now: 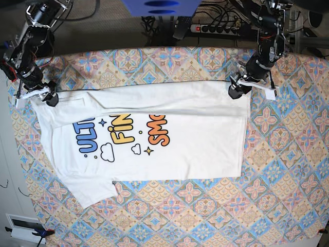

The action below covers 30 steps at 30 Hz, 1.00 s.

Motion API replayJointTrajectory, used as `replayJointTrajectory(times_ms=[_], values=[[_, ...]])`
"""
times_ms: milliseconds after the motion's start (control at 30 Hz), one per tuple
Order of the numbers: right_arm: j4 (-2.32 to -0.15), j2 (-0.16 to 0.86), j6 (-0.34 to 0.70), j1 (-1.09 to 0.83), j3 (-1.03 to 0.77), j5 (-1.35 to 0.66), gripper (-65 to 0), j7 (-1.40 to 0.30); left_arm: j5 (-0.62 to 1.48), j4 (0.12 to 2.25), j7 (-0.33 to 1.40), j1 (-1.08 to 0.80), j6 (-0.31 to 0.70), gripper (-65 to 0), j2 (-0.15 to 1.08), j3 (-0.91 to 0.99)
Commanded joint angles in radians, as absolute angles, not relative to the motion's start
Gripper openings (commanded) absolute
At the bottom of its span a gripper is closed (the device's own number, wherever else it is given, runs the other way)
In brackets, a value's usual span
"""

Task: Fold the T-shirt properly
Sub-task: 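Lift the collar edge with both grippers and fold it over the shirt body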

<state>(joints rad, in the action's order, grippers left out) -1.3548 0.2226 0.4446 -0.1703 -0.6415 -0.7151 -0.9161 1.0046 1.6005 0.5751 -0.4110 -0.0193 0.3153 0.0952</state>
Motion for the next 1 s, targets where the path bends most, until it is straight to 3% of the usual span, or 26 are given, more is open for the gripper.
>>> replayJointTrajectory(times_ms=[0,467,800,867,967], values=[[-1.366,0.239,0.450,-0.173,-0.656,-0.727,-34.1,-0.908,1.012,1.630,0.562,-0.423,-0.008,-30.9,0.325,0.113],[-1.231,0.240,0.450,-0.122,-0.653,-0.722,-33.9,-0.906,1.012,1.498,0.564,-0.367,-0.008,-30.8,0.302,0.084],[-1.221,0.240,0.450,-0.065,-0.656,-0.544,-33.9,-0.880,1.004,1.440,0.562,-0.364,-0.007,-31.1,0.249,0.062],[-1.221,0.240,0.450,-0.056,-0.656,-0.526,-33.9,-0.878,1.004,1.440,0.562,-0.364,-0.005,-35.4,0.248,0.058],[-1.205,0.240,0.450,-0.053,-0.656,-0.501,-33.9,-0.878,1.004,1.440,0.564,-0.346,-0.005,-55.8,0.246,0.058]])
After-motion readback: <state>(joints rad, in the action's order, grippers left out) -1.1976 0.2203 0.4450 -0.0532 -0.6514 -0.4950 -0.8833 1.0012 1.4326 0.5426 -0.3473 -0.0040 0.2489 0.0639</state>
